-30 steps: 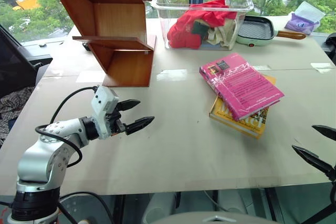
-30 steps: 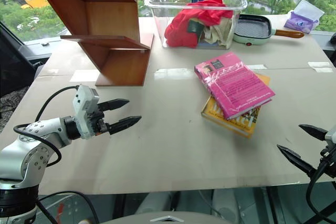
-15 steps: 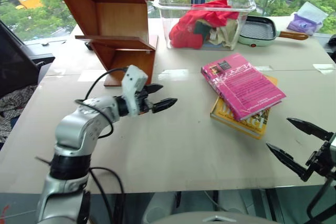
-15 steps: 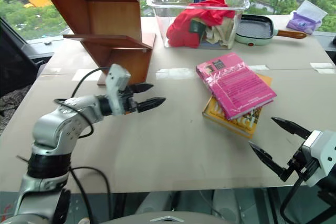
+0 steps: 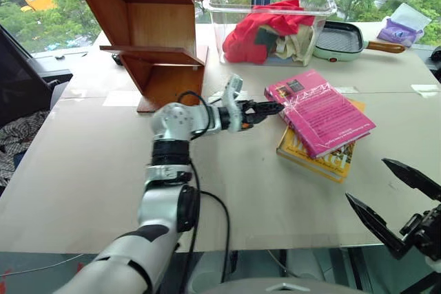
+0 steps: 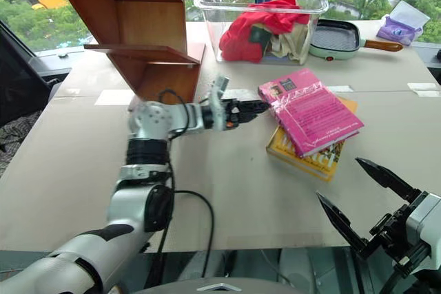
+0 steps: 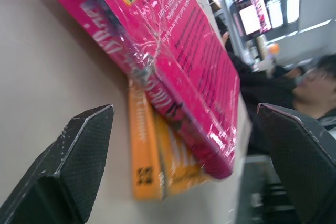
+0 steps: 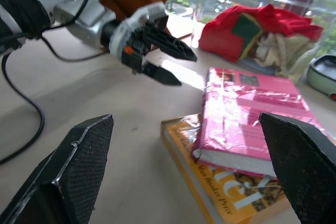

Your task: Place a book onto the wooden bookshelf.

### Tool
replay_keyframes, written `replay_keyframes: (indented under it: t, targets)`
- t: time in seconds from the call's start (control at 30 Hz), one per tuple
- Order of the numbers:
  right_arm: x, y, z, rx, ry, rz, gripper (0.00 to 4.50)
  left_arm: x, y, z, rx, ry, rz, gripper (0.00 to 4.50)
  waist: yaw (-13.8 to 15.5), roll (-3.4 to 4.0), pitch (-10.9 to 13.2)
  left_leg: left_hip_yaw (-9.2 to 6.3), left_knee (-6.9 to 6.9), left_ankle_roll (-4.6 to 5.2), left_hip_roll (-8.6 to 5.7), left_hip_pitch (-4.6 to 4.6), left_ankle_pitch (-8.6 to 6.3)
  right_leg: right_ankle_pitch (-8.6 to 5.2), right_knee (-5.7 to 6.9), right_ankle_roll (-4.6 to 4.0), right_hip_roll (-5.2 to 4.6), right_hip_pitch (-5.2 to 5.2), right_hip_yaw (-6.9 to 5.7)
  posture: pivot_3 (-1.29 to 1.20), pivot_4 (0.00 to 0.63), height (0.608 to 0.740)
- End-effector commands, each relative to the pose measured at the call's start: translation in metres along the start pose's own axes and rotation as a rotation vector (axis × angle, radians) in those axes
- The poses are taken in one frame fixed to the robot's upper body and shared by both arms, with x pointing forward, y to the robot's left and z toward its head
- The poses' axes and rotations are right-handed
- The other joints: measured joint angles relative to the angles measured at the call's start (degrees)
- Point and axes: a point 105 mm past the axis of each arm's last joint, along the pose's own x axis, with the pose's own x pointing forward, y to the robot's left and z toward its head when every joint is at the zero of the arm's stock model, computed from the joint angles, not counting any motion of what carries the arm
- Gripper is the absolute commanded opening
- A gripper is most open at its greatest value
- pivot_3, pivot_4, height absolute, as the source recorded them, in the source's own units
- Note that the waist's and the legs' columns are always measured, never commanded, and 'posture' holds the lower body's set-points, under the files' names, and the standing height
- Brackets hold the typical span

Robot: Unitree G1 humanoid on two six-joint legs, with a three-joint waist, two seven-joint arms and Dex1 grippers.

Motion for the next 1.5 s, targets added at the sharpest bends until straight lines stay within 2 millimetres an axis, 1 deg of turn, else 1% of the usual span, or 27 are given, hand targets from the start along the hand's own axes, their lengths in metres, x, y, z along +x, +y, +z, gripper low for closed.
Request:
replay_keyframes:
  t: [0.03, 0.17, 0.27, 0.4, 0.47, 0.6, 0.7, 0.77, 0.83, 0.9, 0.93, 1.0, 1.03, 1.07, 1.17, 1.33, 1.5]
  targets:
    - [0.006, 0.002, 0.014, -0.029, -0.067, -0.021, 4.50, 0.021, 0.003, 0.007, -0.125, -0.094, -0.002, 4.49, 0.1, -0.06, 0.0, 0.00, 0.00, 0.00, 0.00, -0.01, 0.00, 0.00, -0.01, 0.00, 0.00, 0.00, 0.00, 0.00, 0.150, 0.725]
    - [0.008, 0.001, 0.016, -0.032, -0.061, -0.037, 4.50, 0.037, 0.009, 0.004, -0.197, -0.132, 0.024, 4.49, 0.1, -0.12, 0.1, 0.04, -0.06, -0.01, 0.00, -0.03, 0.00, -0.01, -0.04, 0.00, -0.01, -0.05, 0.04, 0.00, 0.150, 0.725]
    - [0.005, 0.001, 0.015, -0.030, -0.039, -0.048, 4.50, 0.044, 0.015, 0.004, -0.218, -0.151, 0.055, 4.49, 0.2, -0.19, 0.1, 0.04, -0.04, 0.00, -0.02, -0.04, 0.00, 0.00, -0.05, 0.01, -0.02, -0.03, 0.04, 0.00, 0.150, 0.725]
    - [0.000, 0.000, 0.013, -0.031, -0.020, -0.067, 4.50, 0.049, 0.012, 0.007, -0.238, -0.169, 0.032, 4.49, 0.2, -0.22, 0.1, 0.02, -0.03, 0.00, -0.03, -0.05, 0.00, -0.01, -0.04, 0.02, -0.02, -0.02, 0.02, 0.00, 0.150, 0.725]
    - [-0.002, 0.002, 0.012, -0.025, -0.011, -0.075, 4.50, 0.053, 0.014, 0.005, -0.250, -0.176, 0.032, 4.49, 0.2, -0.22, 0.1, 0.03, -0.02, 0.00, -0.03, -0.04, 0.00, -0.01, -0.04, 0.03, -0.02, -0.01, 0.03, 0.00, 0.150, 0.725]
    - [-0.005, 0.004, 0.008, -0.018, -0.003, -0.092, 4.50, 0.062, 0.008, -0.003, -0.298, -0.176, -0.049, 4.49, 0.2, -0.22, 0.1, 0.02, -0.02, 0.00, -0.03, -0.03, 0.00, -0.01, -0.04, 0.03, -0.01, 0.02, 0.00, 0.00, 0.150, 0.725]
    - [-0.006, 0.004, 0.007, -0.026, 0.000, -0.111, 4.50, 0.067, 0.012, -0.006, -0.301, -0.189, -0.042, 4.49, 0.2, -0.21, 0.1, 0.01, -0.01, 0.00, -0.04, -0.03, 0.00, -0.01, -0.04, 0.04, -0.01, 0.01, -0.01, 0.00, 0.150, 0.725]
    - [-0.006, 0.005, 0.006, -0.030, -0.001, -0.118, 4.50, 0.069, 0.012, -0.007, -0.302, -0.197, -0.043, 3.97, 0.2, -0.21, 0.1, 0.00, 0.00, 0.01, -0.04, -0.03, 0.00, -0.01, -0.04, 0.04, -0.01, 0.02, -0.01, 0.00, 0.150, 0.725]
    - [-0.006, 0.005, 0.006, -0.033, -0.005, -0.127, 4.50, 0.071, 0.012, -0.007, -0.312, -0.206, -0.043, 3.26, 0.2, -0.21, 0.1, 0.00, 0.00, 0.00, -0.04, -0.03, 0.00, -0.01, -0.03, 0.04, -0.01, 0.02, -0.02, 0.00, 0.150, 0.725]
    - [-0.006, 0.004, 0.005, -0.036, -0.006, -0.136, 4.50, 0.072, 0.010, -0.006, -0.316, -0.210, -0.056, 2.25, 0.1, -0.21, 0.1, 0.00, 0.00, 0.01, -0.04, -0.03, 0.00, -0.01, -0.03, 0.04, -0.01, 0.02, -0.01, 0.00, 0.150, 0.725]
    - [-0.005, 0.004, 0.005, -0.036, -0.006, -0.140, 4.50, 0.072, 0.010, -0.006, -0.316, -0.207, -0.054, 1.66, 0.1, -0.21, 0.1, 0.00, 0.00, 0.01, -0.04, -0.03, 0.00, -0.01, -0.03, 0.04, -0.01, 0.02, -0.01, 0.00, 0.150, 0.725]
    - [-0.005, 0.003, 0.004, -0.038, -0.005, -0.146, 4.50, 0.072, 0.012, -0.008, -0.318, -0.204, -0.048, 1.13, 0.1, -0.21, 0.1, 0.00, 0.00, 0.01, -0.04, -0.03, 0.00, -0.01, -0.03, 0.04, -0.01, 0.02, -0.01, 0.00, 0.150, 0.725]
    - [-0.004, 0.003, 0.004, -0.039, -0.006, -0.148, 4.50, 0.072, 0.012, -0.008, -0.319, -0.203, -0.048, 0.64, 0.1, -0.21, 0.1, -0.01, 0.00, 0.01, -0.04, -0.02, 0.00, -0.01, -0.03, 0.04, -0.01, 0.02, -0.02, 0.00, 0.150, 0.725]
    - [-0.004, 0.003, 0.003, -0.038, -0.005, -0.151, 4.50, 0.072, 0.012, -0.008, -0.318, -0.201, -0.048, 0.31, 0.1, -0.21, 0.1, 0.00, 0.01, 0.01, -0.04, -0.02, 0.00, -0.01, -0.02, 0.04, -0.01, 0.02, -0.02, 0.00, 0.150, 0.725]
    - [-0.003, -0.004, 0.001, -0.007, 0.004, -0.178, 4.50, 0.070, 0.012, -0.007, -0.309, -0.193, -0.055, 0.24, 0.1, -0.21, 0.1, -0.01, 0.01, 0.00, -0.03, -0.02, 0.00, -0.01, 0.00, 0.04, 0.00, 0.02, -0.02, 0.00, 0.150, 0.725]
    - [-0.003, -0.015, -0.004, 0.046, 0.033, -0.133, 4.50, 0.065, 0.010, -0.004, -0.303, -0.183, -0.076, 0.24, 0.1, -0.20, 0.1, -0.01, 0.03, 0.01, -0.04, -0.03, 0.00, -0.01, 0.00, 0.03, 0.00, 0.02, -0.02, 0.00, 0.150, 0.725]
    - [-0.008, -0.042, -0.008, 0.050, 0.099, -0.036, 4.50, 0.059, 0.014, -0.002, -0.302, -0.181, -0.073, 0.24, 0.0, -0.22, 0.1, 0.01, 0.04, 0.02, -0.04, -0.02, 0.00, 0.00, 0.00, 0.03, 0.00, 0.04, 0.00, 0.00, 0.150, 0.725]
